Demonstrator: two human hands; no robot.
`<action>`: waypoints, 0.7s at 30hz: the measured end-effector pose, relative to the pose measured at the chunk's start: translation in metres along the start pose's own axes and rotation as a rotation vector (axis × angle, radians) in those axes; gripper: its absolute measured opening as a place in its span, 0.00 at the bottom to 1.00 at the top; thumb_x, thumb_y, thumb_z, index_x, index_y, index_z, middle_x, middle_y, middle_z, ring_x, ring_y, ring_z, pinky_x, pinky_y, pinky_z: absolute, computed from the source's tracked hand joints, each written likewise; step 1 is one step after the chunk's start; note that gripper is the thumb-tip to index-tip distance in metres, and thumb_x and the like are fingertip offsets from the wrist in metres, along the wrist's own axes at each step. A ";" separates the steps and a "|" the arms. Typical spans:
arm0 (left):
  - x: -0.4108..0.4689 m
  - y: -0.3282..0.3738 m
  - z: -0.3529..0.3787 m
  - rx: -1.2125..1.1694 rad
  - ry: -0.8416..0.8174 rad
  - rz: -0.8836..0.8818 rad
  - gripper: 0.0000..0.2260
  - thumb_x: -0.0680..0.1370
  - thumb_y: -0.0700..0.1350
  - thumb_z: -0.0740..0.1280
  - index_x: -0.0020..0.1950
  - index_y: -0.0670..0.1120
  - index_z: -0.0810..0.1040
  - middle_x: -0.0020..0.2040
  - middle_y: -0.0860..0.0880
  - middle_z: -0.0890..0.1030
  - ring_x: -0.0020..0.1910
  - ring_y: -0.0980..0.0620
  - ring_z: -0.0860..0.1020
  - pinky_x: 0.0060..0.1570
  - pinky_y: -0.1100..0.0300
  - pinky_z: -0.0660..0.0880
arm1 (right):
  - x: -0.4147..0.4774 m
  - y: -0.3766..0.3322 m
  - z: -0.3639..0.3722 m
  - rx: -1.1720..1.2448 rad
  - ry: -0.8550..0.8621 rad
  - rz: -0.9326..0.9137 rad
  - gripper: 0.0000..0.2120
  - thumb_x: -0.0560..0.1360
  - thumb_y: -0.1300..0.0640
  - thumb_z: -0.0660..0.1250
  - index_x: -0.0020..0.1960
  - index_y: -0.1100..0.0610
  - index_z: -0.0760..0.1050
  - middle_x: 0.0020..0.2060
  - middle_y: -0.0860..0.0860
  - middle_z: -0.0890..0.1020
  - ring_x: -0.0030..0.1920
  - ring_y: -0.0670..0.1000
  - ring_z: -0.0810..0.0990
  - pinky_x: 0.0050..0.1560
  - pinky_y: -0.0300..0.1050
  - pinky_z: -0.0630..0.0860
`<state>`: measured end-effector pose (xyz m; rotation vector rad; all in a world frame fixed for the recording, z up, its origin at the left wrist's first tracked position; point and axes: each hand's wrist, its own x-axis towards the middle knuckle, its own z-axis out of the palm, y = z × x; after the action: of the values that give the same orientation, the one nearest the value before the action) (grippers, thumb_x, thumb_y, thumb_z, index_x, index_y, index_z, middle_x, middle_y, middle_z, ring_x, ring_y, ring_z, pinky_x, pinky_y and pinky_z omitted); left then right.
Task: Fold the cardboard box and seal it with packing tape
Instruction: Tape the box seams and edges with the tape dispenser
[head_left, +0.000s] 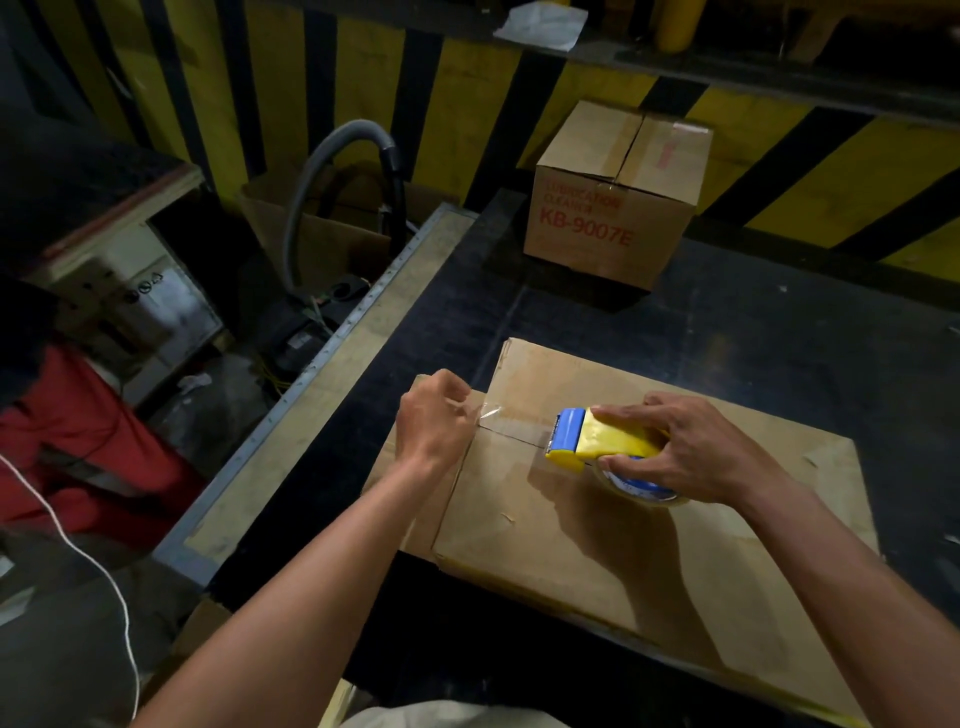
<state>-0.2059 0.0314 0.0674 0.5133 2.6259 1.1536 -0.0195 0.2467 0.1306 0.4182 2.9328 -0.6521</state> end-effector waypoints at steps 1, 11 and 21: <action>-0.006 0.004 0.001 0.043 0.046 0.097 0.07 0.77 0.39 0.73 0.54 0.47 0.83 0.49 0.49 0.85 0.47 0.53 0.83 0.47 0.62 0.79 | 0.000 0.000 0.000 0.000 -0.002 -0.001 0.40 0.64 0.27 0.61 0.73 0.41 0.67 0.45 0.44 0.74 0.44 0.47 0.74 0.43 0.46 0.79; -0.035 -0.017 0.021 0.243 -0.141 0.454 0.16 0.86 0.45 0.59 0.72 0.42 0.75 0.72 0.45 0.74 0.68 0.45 0.77 0.68 0.53 0.73 | 0.001 -0.001 -0.002 0.006 0.003 0.000 0.33 0.69 0.33 0.68 0.72 0.39 0.68 0.44 0.40 0.71 0.42 0.46 0.72 0.39 0.40 0.73; -0.040 -0.020 0.013 0.711 -0.389 0.481 0.33 0.82 0.64 0.38 0.83 0.48 0.45 0.81 0.50 0.43 0.81 0.46 0.39 0.80 0.42 0.45 | 0.005 -0.003 -0.005 -0.017 -0.026 0.015 0.32 0.69 0.33 0.68 0.71 0.39 0.69 0.44 0.40 0.72 0.43 0.46 0.72 0.43 0.43 0.76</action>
<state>-0.1692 0.0115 0.0465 1.3928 2.5471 0.1094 -0.0253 0.2469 0.1352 0.4264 2.9053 -0.6248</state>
